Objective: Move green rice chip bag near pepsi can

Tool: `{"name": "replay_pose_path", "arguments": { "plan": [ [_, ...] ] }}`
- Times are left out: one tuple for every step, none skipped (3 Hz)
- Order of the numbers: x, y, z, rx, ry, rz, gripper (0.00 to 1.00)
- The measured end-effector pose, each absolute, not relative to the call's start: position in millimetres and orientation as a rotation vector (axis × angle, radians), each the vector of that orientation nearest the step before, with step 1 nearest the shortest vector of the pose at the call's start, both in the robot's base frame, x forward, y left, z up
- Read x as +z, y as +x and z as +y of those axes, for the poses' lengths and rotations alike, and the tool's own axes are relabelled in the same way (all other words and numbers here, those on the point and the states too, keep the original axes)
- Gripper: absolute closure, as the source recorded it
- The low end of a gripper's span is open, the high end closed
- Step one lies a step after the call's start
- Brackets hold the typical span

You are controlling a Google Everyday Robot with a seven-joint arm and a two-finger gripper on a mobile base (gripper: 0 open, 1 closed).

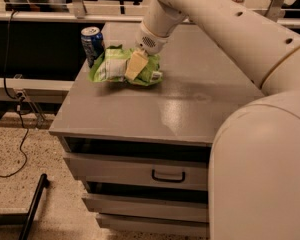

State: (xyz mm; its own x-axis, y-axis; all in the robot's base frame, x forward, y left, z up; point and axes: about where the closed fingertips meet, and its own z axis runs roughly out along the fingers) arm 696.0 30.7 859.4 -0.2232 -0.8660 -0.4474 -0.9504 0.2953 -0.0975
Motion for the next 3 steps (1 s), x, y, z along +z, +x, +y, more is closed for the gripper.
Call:
{"name": "replay_pose_path", "arguments": {
  "plan": [
    [855.6,696.0,32.9,0.278,-1.630,2.155,0.02],
    [854.6,696.0,33.5,0.279,-1.631,2.155,0.00],
    [865.3,698.9,19.1,0.315,-1.606,2.134,0.00]
  ]
}}
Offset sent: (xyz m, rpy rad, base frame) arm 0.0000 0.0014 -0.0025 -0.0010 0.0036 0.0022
